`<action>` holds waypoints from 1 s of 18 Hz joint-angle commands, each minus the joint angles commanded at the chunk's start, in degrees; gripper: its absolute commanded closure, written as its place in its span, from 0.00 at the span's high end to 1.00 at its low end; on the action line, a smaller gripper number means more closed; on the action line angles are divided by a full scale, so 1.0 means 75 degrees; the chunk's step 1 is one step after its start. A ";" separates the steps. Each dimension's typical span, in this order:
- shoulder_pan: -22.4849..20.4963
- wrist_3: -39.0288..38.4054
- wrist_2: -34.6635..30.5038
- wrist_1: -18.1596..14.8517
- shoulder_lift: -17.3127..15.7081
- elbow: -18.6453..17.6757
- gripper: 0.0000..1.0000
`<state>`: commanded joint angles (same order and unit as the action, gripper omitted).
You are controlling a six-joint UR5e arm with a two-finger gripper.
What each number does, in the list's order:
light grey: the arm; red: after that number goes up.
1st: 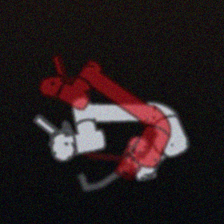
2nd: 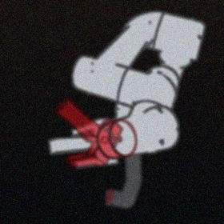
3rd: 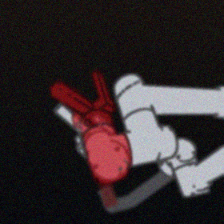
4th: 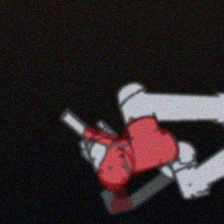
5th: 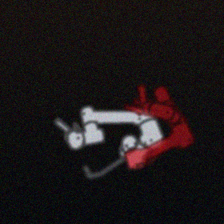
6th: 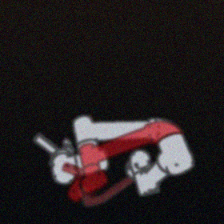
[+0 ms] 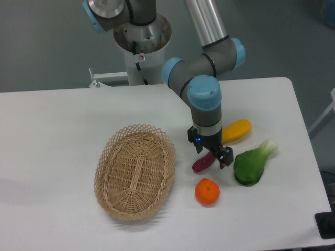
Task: Place the sweet potato on the table
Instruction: 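Lower the held sweet potato onto the table beside the orange, then raise the open gripper up away from the sweet potato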
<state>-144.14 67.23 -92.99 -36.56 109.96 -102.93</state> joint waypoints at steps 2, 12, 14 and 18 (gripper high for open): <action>-0.0035 0.0105 0.0163 -0.0012 -0.0176 0.0304 1.00; -0.0667 0.1064 -0.0152 -0.1697 -0.1008 0.1348 1.00; -0.0808 0.1358 -0.0152 -0.1956 -0.1148 0.1431 1.00; -0.1205 0.2246 -0.0129 -0.3054 -0.1325 0.1781 1.00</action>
<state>-153.18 84.08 -93.96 -59.47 100.02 -89.57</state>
